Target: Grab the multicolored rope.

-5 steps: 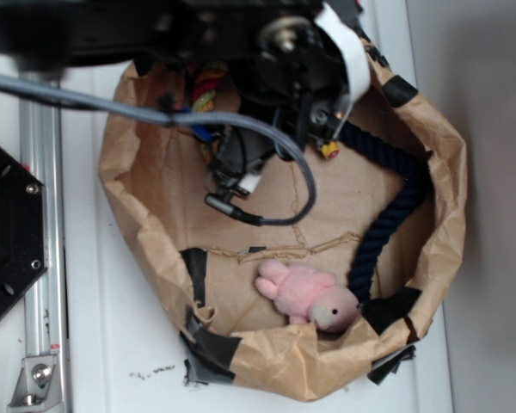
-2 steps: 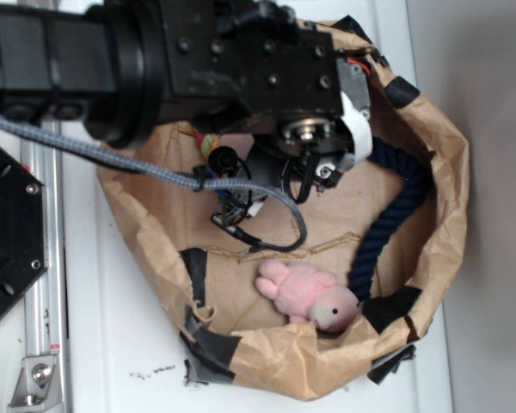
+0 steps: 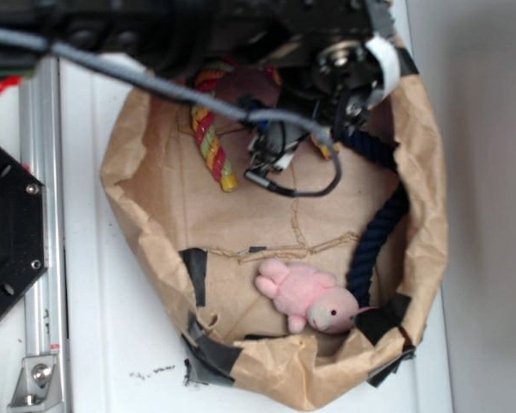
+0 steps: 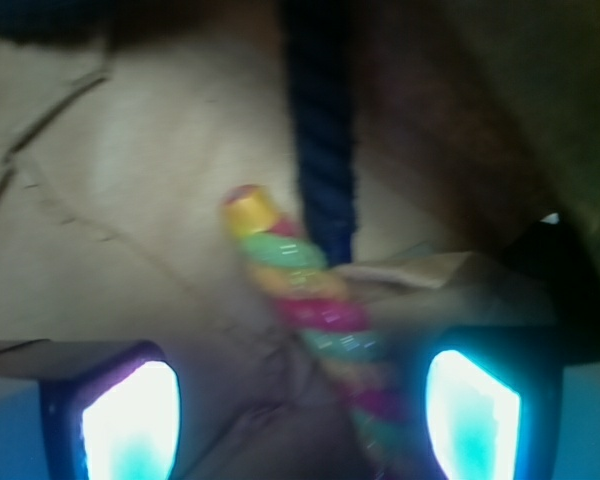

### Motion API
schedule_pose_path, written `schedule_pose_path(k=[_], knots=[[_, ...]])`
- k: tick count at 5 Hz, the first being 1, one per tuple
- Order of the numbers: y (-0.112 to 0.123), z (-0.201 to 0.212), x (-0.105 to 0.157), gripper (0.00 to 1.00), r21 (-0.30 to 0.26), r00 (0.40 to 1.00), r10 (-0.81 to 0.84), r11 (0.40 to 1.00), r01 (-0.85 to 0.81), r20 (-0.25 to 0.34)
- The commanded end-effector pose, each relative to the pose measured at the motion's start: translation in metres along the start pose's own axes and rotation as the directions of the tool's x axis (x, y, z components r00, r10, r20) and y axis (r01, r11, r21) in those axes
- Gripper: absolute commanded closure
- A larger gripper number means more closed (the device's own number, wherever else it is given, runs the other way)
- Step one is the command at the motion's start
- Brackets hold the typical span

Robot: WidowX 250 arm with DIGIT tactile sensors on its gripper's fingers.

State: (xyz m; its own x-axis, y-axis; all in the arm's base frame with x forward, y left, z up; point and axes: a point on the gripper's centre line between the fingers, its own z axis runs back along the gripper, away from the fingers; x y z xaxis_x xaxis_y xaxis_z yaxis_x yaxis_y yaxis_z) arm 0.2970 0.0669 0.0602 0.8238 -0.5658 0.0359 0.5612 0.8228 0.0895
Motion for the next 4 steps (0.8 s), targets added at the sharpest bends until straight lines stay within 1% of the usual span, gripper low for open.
schedule_pose_path(k=[1,2,3,4], knots=[[0.003,-0.011,0.005,0.0,0.038,1.0,0.003,0.999,-0.002,-0.008],[0.001,-0.03,0.0,1.0,0.006,0.998,0.026,1.0,-0.025,-0.057],[0.001,-0.029,-0.002,1.0,0.005,0.998,0.029,1.0,-0.029,-0.051],[-0.005,-0.03,-0.005,1.0,-0.014,0.995,0.104,0.994,-0.104,0.0]])
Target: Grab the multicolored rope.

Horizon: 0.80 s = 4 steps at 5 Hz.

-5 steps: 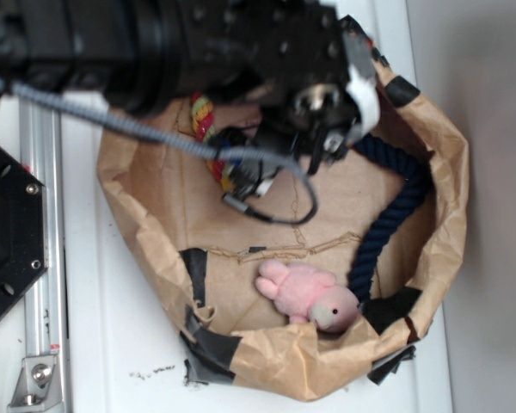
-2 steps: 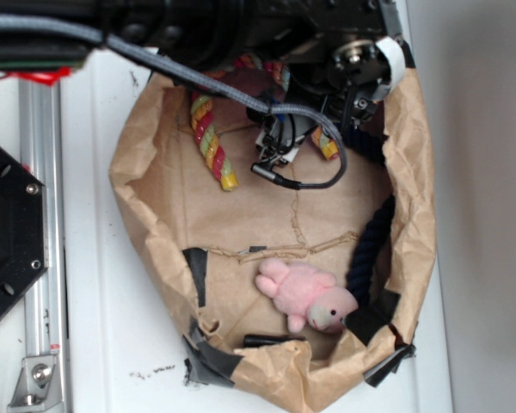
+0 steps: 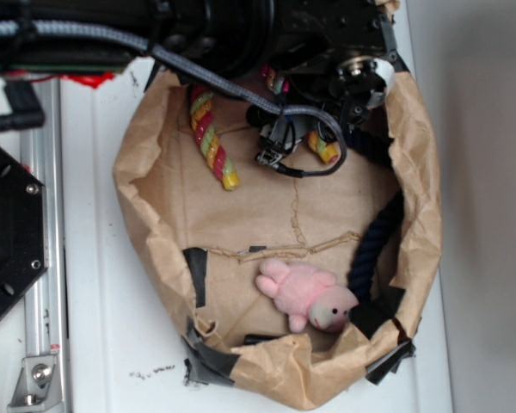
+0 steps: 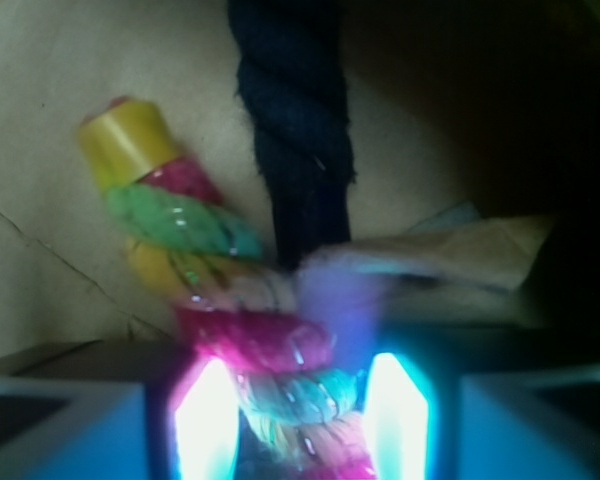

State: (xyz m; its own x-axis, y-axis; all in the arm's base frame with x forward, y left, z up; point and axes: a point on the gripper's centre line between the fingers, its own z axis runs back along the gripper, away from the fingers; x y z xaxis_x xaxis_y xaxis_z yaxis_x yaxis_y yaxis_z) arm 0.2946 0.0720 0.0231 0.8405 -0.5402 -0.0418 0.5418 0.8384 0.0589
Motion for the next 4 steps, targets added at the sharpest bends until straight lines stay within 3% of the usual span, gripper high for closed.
schedule_pose_path(k=[1,2,3,4], knots=[[-0.011,0.002,-0.001,1.0,0.072,0.987,0.138,0.987,-0.145,0.085],[-0.015,0.001,-0.002,1.0,0.096,0.986,0.148,0.983,-0.155,0.081],[-0.021,0.021,-0.003,1.0,0.087,0.964,0.225,0.967,-0.239,0.142],[-0.04,0.074,-0.009,1.0,-0.049,0.812,0.454,0.881,-0.471,0.367]])
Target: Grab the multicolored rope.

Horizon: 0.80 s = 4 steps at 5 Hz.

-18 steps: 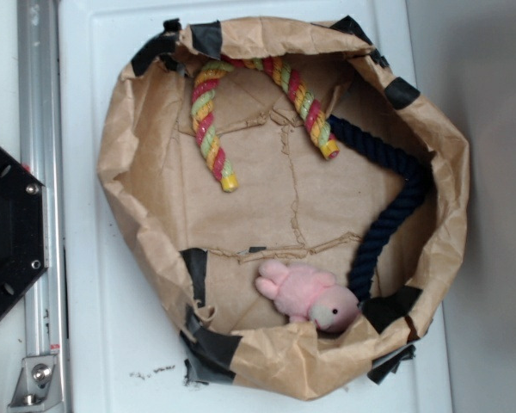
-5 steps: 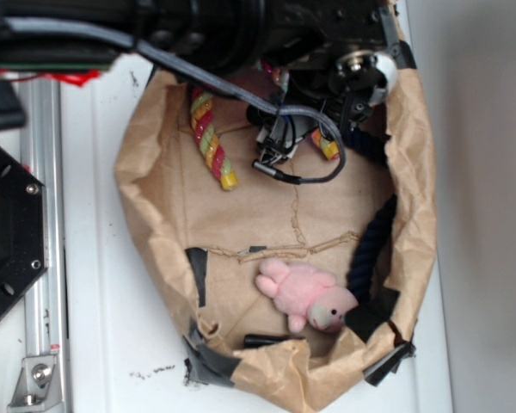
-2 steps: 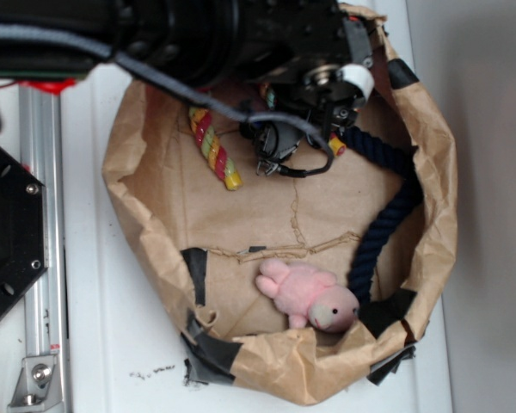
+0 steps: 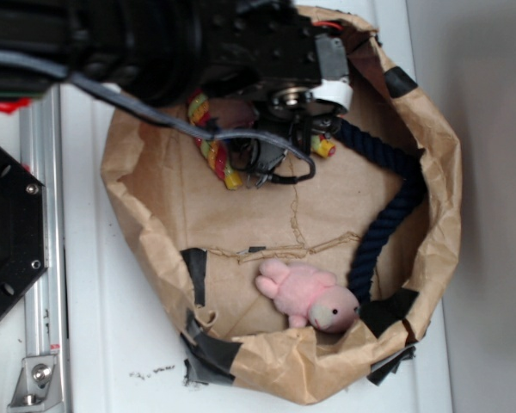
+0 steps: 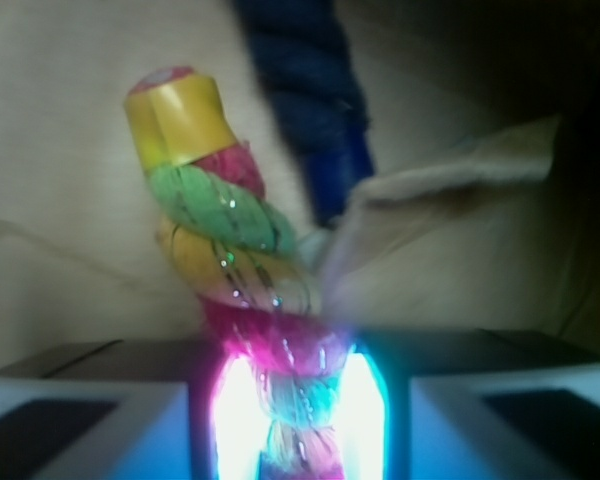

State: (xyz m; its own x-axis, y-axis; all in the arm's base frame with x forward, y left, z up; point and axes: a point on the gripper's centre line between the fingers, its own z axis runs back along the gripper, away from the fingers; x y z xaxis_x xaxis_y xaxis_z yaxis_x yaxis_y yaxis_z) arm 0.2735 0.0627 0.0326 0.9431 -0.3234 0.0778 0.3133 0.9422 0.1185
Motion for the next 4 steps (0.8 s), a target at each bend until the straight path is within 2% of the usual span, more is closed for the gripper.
schedule_pose_path(k=[1,2,3,4], knots=[[-0.026,0.117,0.009,1.0,-0.078,0.863,0.424,0.905,-0.419,0.274],[-0.024,0.133,0.014,1.0,-0.024,0.782,0.598,0.797,-0.604,0.172],[-0.023,0.119,0.017,1.0,0.004,0.748,0.648,0.756,-0.655,0.14],[-0.028,0.113,0.019,1.0,-0.007,0.769,0.628,0.775,-0.631,0.118]])
